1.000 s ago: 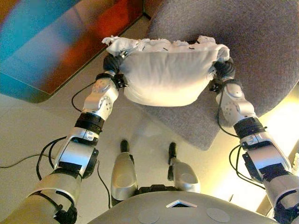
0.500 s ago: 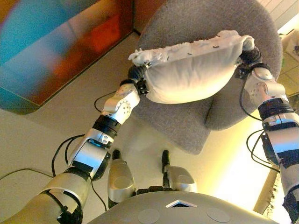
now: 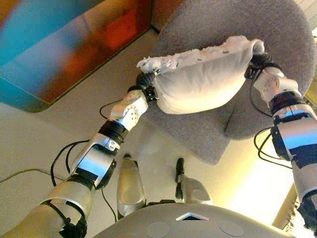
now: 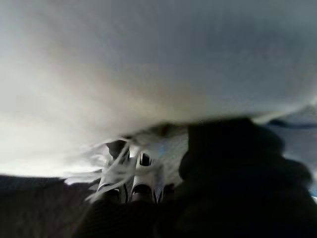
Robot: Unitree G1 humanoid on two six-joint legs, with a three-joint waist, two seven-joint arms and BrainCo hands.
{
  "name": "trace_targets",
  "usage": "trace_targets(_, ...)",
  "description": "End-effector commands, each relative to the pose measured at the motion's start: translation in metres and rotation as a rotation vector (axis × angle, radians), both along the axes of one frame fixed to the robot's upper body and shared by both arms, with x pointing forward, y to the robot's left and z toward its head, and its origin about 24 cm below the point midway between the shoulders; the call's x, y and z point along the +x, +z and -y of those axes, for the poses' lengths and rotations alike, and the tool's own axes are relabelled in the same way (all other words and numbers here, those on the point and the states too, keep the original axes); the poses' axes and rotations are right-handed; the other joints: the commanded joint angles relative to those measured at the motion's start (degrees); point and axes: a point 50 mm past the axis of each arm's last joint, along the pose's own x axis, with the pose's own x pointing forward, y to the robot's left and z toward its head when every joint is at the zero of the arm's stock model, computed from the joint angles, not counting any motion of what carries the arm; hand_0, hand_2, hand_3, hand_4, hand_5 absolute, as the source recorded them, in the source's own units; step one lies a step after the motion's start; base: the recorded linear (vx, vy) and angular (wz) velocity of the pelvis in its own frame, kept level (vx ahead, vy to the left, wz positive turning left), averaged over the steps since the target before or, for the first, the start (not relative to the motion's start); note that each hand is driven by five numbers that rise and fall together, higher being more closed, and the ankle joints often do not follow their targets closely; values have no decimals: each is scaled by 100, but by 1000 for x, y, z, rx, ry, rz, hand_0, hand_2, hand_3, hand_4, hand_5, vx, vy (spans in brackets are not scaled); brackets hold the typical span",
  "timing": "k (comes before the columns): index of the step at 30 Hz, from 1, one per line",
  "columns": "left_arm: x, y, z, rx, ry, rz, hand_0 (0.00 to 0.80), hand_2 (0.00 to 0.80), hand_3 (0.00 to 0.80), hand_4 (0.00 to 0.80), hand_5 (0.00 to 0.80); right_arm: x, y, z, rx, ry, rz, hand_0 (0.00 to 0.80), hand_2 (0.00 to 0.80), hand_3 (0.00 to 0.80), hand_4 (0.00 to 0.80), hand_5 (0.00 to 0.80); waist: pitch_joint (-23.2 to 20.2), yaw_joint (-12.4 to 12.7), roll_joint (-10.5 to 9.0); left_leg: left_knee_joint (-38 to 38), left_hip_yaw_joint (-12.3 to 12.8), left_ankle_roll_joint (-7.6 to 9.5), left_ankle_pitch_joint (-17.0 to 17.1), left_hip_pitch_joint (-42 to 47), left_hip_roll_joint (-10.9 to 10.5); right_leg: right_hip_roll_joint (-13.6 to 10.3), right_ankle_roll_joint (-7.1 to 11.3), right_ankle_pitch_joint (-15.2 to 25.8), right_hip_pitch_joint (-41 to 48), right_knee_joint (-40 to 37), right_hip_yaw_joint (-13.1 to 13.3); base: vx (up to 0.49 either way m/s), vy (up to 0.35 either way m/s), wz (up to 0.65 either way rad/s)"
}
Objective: Pick up the cushion and take it to the sofa
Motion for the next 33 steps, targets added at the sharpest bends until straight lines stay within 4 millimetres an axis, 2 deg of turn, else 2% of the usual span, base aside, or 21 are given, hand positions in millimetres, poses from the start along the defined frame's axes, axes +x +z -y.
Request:
trace_targets(1,18,90,17,4,-58,319,0,0,0,0,0,16,64,-28,79,55,211,0,0,0,0,0,232,240,-187,-200,-550,-826,1104,-1001,336,-492,712,-494,945,-12,-23,-48,30,30)
trace_targets(5,21,97,4,-28,20,346,0,0,0,0,0,16,69,-26,157,18,270,0,0,0,0,0,295,265,-181,-201,-558,-804,1085,-1081,268,-516,712,-464,816,-12,-6,-21,29,14)
trace_targets(9,20,97,-4,13,15,370,0,0,0,0,0,14,67,-20,167,-32,275,0,0,0,0,0,286,286,-216,-198,-530,-783,1052,-1065,243,-524,712,-440,806,-12,6,-1,1,3)
trace_targets(16,20,100,-31,30,110,398,0,0,0,0,0,6,62,3,165,-106,243,0,0,0,0,0,101,314,-293,-186,-496,-795,1006,-937,337,-502,712,-441,896,-12,-34,38,-29,0)
trace_targets(24,17,103,-60,80,159,434,0,0,0,0,0,-7,66,34,147,-293,249,0,0,0,0,0,-89,361,-299,-302,-423,-793,966,-710,373,-499,712,-479,976,-12,-130,24,-21,2)
trace_targets(30,10,90,-95,96,217,411,0,0,0,0,0,-27,65,71,-33,-492,194,0,0,0,0,0,-295,414,-315,-419,-328,-796,931,-374,433,-487,712,-528,1172,-12,-231,65,-39,1)
trace_targets(33,5,80,-103,102,207,395,0,0,0,0,0,-40,71,88,-227,-604,156,0,0,0,0,0,-373,436,-309,-432,-299,-795,917,-252,465,-472,712,-548,1278,-12,-262,52,-29,0)
